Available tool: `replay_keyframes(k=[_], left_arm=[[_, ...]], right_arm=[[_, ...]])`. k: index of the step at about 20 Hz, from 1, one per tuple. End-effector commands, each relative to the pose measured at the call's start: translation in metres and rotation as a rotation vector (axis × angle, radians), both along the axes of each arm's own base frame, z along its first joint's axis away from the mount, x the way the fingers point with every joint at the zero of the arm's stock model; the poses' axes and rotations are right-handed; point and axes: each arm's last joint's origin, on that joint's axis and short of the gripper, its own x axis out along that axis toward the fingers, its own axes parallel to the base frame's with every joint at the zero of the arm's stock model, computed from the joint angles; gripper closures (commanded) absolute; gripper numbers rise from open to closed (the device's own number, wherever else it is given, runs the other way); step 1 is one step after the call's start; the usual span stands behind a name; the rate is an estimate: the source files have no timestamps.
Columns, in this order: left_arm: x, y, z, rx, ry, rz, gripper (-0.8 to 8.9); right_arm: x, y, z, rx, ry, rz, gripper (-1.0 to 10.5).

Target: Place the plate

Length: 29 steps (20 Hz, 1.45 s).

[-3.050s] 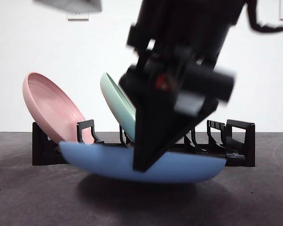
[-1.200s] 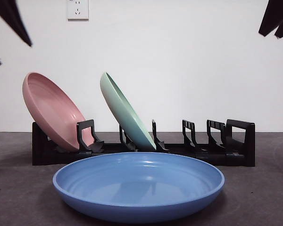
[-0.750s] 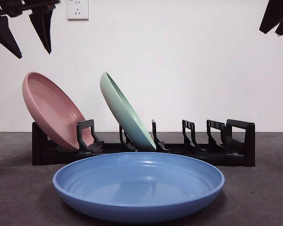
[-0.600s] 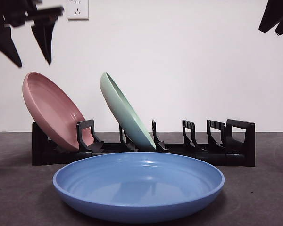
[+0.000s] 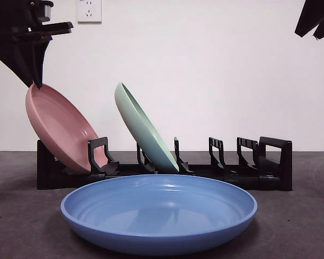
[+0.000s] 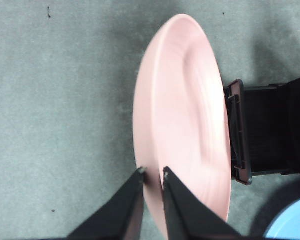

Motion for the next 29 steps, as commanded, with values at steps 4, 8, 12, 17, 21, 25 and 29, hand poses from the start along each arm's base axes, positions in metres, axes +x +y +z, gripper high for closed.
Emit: replay_keyframes(k=[4, 8, 12, 17, 21, 25, 29], left_arm=[[0.002, -0.001, 0.017, 0.029, -0.041, -0.024, 7.98], [-0.003, 0.003, 0.035, 0.123, -0.057, -0.005, 7.98], [-0.009, 0.005, 0.057, 0.146, -0.073, 0.000, 7.98], [-0.022, 0.008, 0.081, 0.147, -0.095, -0.005, 7.98], [-0.042, 0.012, 0.093, 0.147, -0.102, -0.027, 7.98], [-0.061, 0.019, 0.103, 0.051, -0.116, -0.090, 7.98], [-0.085, 0.026, 0.089, -0.018, -0.111, -0.116, 7.98]], right_arm=[[0.001, 0.001, 0.004, 0.014, -0.013, -0.002, 6.7], [0.001, 0.001, 0.004, 0.014, -0.013, -0.002, 6.7], [0.001, 0.001, 0.004, 0.014, -0.013, -0.002, 6.7], [0.001, 0.001, 0.004, 0.014, -0.013, -0.002, 6.7], [0.001, 0.001, 0.004, 0.014, -0.013, -0.002, 6.7], [0.001, 0.001, 0.004, 0.015, -0.013, -0.002, 6.7], [0.001, 0.001, 0.004, 0.015, -0.013, -0.002, 6.7]])
